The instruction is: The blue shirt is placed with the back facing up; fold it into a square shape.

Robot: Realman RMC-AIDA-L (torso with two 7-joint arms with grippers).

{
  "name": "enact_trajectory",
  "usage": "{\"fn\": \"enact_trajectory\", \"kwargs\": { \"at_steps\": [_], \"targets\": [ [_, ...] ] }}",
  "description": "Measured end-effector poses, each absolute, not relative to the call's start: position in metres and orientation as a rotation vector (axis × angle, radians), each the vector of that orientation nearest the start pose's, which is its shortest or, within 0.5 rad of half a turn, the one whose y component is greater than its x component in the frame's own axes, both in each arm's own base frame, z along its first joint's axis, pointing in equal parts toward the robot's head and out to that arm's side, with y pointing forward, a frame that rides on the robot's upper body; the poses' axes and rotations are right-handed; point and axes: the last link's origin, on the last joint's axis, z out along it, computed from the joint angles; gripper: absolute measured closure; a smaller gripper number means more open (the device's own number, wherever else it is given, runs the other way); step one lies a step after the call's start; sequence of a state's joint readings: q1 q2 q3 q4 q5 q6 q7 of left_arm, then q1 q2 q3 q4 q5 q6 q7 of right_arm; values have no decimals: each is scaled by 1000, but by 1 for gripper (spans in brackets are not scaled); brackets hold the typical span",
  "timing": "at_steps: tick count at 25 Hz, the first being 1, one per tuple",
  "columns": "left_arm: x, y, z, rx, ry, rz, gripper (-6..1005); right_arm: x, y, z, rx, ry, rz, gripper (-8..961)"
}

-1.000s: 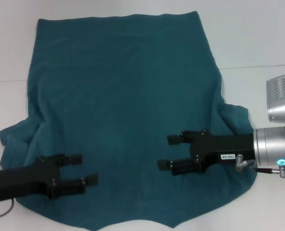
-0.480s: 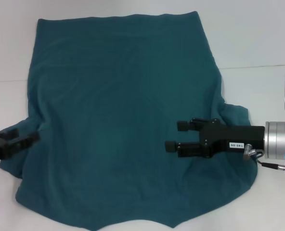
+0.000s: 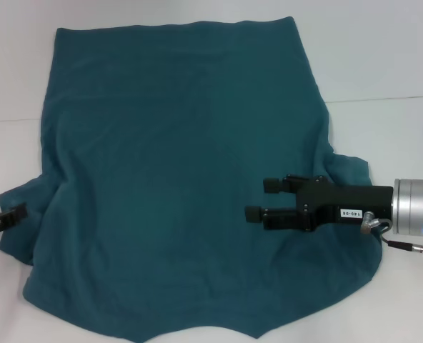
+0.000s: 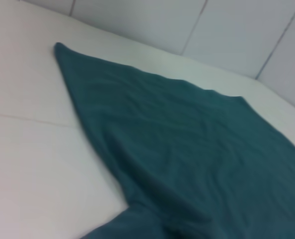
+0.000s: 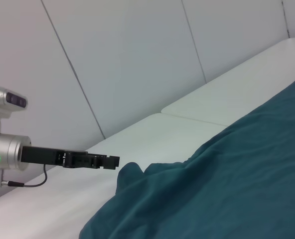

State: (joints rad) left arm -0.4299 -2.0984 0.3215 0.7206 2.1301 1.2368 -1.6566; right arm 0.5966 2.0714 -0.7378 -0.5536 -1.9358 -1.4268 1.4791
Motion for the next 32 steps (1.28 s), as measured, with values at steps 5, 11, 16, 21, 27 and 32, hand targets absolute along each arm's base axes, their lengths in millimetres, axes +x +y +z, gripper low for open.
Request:
{"fn": "enact_trajectory", "kwargs": {
  "at_steps": [5, 11, 16, 21, 27, 32],
  "targets": [
    [-368, 325, 51, -2000, -1216, -562, 124, 250, 353, -17, -2664, 800, 727, 25],
    [-366, 326, 46, -2008, -1223, -562, 123, 251, 353, -16, -2662, 802, 724, 25],
    [-364, 327, 42, -2019, -1226, -557, 123, 252, 353, -16, -2656, 806, 725, 25],
    [-363, 330, 39, -2027, -1222, -541, 123, 253, 353, -16, -2649, 814, 729, 25],
    [-362, 334, 37, -2038, -1207, -508, 136, 254, 353, -16, -2643, 819, 732, 24],
    [-369, 335, 40, -1986, -1224, -476, 196, 254, 352, -16, -2642, 822, 734, 24]
  ]
}}
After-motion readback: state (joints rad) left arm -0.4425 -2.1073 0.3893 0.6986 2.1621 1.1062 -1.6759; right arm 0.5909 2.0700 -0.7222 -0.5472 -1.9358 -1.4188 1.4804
